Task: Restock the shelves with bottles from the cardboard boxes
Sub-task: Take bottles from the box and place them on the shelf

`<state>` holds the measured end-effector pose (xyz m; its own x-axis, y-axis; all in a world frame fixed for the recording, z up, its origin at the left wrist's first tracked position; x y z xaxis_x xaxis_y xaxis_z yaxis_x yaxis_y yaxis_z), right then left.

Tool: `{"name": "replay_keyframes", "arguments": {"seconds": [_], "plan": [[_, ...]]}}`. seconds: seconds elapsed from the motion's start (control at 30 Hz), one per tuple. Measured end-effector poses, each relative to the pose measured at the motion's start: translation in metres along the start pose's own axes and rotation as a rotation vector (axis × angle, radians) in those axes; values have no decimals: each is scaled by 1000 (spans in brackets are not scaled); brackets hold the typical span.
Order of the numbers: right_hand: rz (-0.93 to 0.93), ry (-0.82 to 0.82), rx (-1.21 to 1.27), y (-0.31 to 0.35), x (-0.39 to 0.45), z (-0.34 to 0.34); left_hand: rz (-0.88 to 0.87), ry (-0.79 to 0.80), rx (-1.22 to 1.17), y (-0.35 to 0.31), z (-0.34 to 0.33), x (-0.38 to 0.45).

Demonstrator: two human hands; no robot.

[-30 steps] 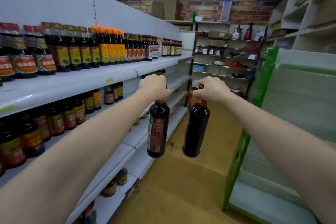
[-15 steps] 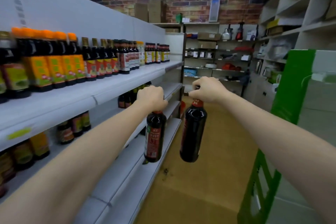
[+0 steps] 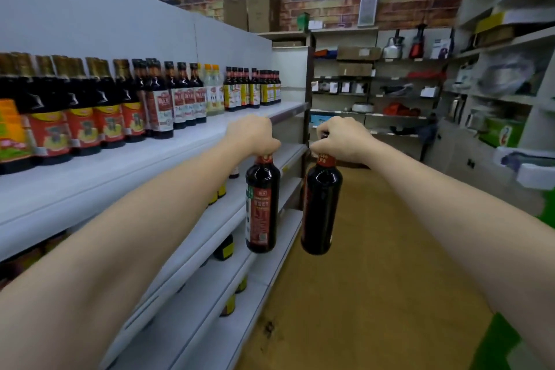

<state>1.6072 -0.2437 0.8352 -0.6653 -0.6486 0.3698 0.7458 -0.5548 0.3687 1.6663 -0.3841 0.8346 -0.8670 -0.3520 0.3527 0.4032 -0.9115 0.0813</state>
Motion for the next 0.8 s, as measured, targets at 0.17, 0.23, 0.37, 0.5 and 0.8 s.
{"name": "replay_keyframes", "arguments": {"seconds": [0.17,0.23,0.37,0.5,0.8], "plan": [[3,-29,9,-49,90,-6,34,-63,-12,-5,-23,99],[21,-14,-17,-65,131,-12,59,-99,-21,-1,-33,138],[74,-23,-62,-89,216,-20,84,-178,-46,7,-45,219],[113,-59,-47,-115,296,-19,108,-216,-35,13,-55,305],[157,-204,72,-191,450,-13,232,-361,33,29,-65,458]]}}
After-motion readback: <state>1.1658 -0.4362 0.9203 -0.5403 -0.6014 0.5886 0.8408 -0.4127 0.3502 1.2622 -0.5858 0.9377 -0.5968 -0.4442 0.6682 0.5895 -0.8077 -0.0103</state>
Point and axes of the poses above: each hand's wrist, its own x-axis towards the middle knuckle, its own z-axis out of the back of the hand, y = z × x, the point moved 10 cm from there along x, towards the middle knuckle, and after that the axes turned 10 degrees about x, right-handed, at the moved point
